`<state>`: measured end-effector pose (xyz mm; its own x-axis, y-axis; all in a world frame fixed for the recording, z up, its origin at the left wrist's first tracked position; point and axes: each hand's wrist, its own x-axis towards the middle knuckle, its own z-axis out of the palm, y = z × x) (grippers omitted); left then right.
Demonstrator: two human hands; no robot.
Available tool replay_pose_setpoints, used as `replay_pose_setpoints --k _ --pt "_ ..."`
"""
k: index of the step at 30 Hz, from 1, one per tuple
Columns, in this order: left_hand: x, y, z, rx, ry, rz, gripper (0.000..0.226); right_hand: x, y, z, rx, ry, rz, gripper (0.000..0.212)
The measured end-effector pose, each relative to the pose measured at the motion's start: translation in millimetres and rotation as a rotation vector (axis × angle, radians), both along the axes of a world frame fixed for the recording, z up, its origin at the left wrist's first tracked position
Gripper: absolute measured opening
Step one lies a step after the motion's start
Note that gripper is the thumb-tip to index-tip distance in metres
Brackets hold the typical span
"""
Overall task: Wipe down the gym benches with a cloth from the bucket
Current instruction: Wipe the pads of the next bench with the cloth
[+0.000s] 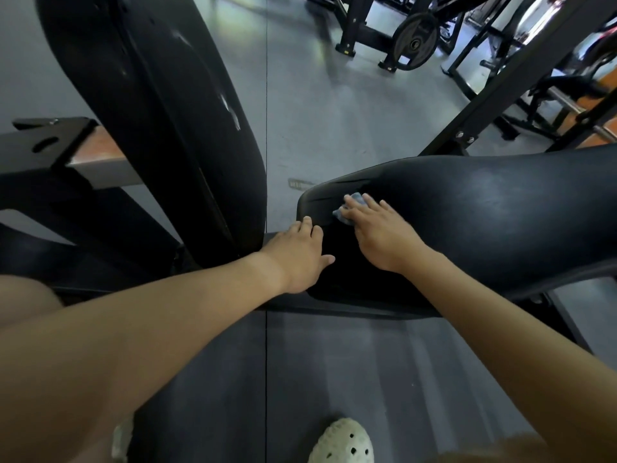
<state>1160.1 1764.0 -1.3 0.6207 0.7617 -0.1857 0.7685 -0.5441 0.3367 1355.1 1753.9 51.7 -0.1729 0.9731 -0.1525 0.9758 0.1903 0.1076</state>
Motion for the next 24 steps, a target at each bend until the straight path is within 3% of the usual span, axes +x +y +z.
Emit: replay_pose_setpoints --k 5,11,21,24 --pt "0.4 0.5 -0.4 -0.010 -0.009 0.000 0.073 2.1 -32.3 0.1 -0.090 -0.002 0.161 0.055" --pt "0.4 0.9 2.4 -0.007 0.018 -0.005 0.074 7.6 -35.5 5.2 -0.004 0.049 0.040 0.052" --pt "-1.8 -5.2 1.7 0.046 0.027 -0.011 0.066 2.9 -85.6 13.0 -0.077 0.100 0.232 0.047" --pt "-3.3 -8.1 -1.0 0.052 0.034 -0.011 0.063 20.9 -75.7 19.7 0.027 0.112 0.122 0.050"
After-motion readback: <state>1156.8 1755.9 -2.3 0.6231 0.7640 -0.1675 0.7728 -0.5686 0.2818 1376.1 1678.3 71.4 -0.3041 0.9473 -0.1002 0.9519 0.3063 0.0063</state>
